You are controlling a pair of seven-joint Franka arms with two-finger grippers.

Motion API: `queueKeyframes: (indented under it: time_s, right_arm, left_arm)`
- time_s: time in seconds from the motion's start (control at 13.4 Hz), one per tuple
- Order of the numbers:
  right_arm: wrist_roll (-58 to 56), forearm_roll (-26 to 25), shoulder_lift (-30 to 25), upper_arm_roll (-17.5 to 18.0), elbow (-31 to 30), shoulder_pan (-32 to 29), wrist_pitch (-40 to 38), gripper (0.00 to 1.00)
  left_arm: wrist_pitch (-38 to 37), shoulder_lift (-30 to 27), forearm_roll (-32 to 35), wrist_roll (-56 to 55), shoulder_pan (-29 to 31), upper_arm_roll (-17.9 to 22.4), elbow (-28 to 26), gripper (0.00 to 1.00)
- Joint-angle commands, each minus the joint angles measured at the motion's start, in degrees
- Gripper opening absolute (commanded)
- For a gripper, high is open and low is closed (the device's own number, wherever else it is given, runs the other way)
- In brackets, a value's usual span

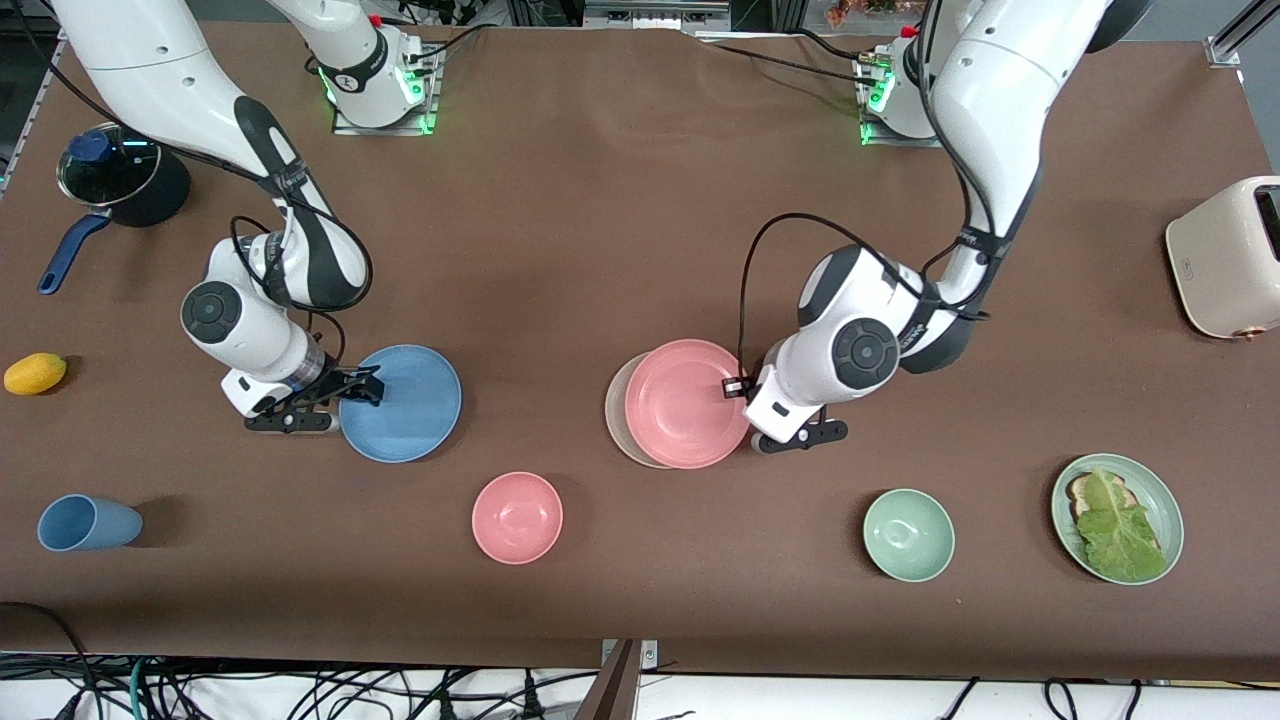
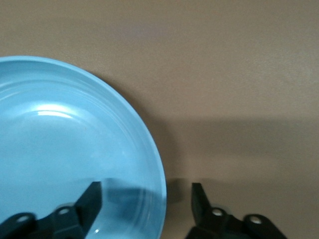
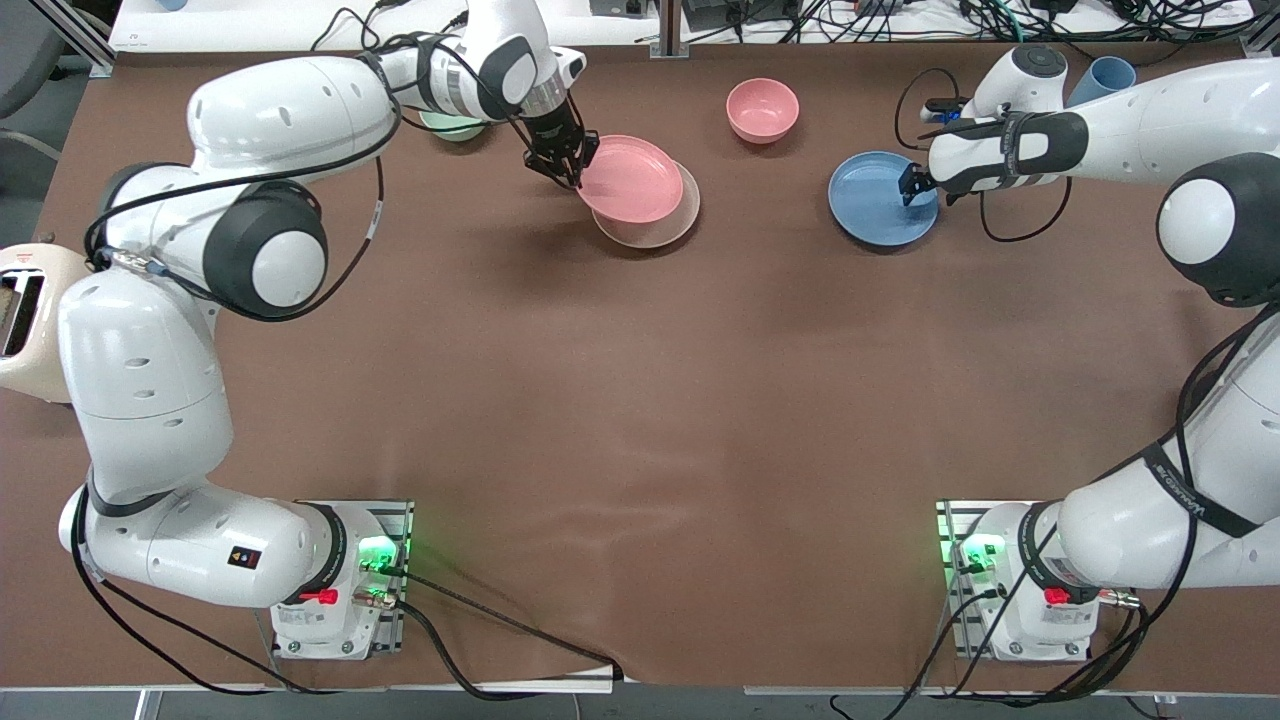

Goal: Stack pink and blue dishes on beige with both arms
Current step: 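Release the pink plate while the right gripper grasps the blue plate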

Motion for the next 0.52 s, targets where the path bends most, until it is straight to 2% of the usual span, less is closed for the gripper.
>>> queueKeyframes:
  time_s: [0.0, 0.07, 0.15, 0.22, 0.45]
  right_arm:
    - [-0.30, -0.25, 0.42, 0.12, 0.60, -0.29, 0.24, 0.45]
    - [-0.56, -0.25, 0.33, 0.12, 0.77, -0.29, 0.24, 0.27]
    - [-0.57, -0.25, 0.33, 0.12, 0.86, -0.29, 0.24, 0.13]
    - [-0.57, -0.25, 0.25, 0.12, 1.03, -0.29, 0.06, 0.01]
    - [-0.65, -0.25, -0.72, 0.12, 1.03, -0.29, -1.08, 0.00]
  left_arm:
    - [0.65, 1.94, 1.38, -1.53, -1.31, 1.37, 3.28, 0.05]
    - [0.66, 1.94, 1.47, -1.53, -1.40, 1.46, 3.37, 0.85]
    - [0.57, 1.60, 1.73, -1.53, -1.40, 1.64, 3.54, 1.00]
    - [0.48, 1.07, 2.25, -1.53, -1.23, 1.64, 3.54, 1.00]
    - [-0.92, -0.25, 3.22, -1.44, -0.35, 1.72, 3.46, 1.00]
